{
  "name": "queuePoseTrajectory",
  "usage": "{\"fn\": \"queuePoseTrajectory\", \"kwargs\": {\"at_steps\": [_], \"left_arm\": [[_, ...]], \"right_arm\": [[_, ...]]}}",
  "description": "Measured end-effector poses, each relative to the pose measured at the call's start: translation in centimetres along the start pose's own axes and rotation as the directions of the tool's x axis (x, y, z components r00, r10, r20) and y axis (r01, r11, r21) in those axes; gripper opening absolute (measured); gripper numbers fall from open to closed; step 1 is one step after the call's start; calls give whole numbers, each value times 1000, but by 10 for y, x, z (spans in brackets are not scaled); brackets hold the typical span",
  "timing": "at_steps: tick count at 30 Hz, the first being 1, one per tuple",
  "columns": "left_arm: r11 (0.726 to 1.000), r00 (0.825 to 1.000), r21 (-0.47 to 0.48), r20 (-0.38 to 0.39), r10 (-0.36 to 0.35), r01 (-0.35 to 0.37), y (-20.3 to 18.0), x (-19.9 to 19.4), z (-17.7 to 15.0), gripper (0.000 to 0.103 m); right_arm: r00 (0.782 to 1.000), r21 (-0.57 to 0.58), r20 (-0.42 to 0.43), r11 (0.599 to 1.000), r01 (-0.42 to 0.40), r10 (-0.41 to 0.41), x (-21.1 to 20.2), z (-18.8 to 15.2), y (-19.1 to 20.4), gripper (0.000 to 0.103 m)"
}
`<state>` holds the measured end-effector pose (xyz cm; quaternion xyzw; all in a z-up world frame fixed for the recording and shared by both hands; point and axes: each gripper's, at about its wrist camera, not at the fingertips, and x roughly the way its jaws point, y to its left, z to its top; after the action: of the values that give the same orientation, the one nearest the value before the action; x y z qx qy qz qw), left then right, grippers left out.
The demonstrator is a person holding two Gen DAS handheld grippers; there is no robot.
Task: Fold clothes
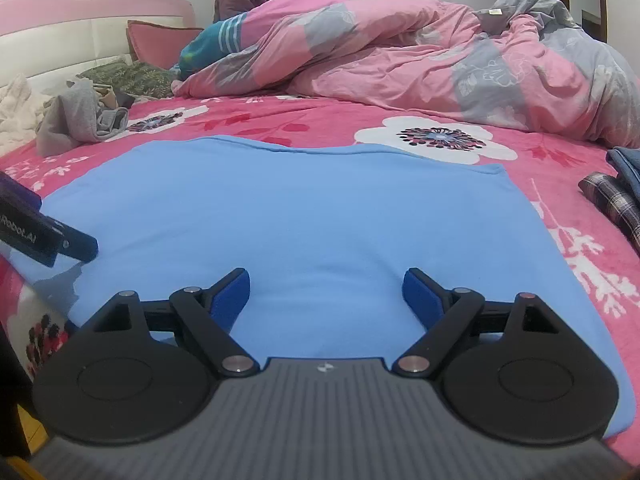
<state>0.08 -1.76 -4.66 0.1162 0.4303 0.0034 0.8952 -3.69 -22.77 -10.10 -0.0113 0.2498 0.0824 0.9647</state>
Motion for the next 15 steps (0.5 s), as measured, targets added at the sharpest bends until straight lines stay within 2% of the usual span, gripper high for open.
{"fn": "queuePoseTrajectory", "kwargs": {"at_steps": [9, 15], "left_arm": [[997, 998, -65, 41, -38, 40, 11, 1, 9, 103], [994, 995, -77, 67, -73, 78, 12, 10, 11, 103]], "right_arm": [[1000, -3, -3, 1000, 2, -2, 1, 0, 1, 86], [1000, -8, -6, 1000, 8, -8, 2, 0, 3, 88]]}}
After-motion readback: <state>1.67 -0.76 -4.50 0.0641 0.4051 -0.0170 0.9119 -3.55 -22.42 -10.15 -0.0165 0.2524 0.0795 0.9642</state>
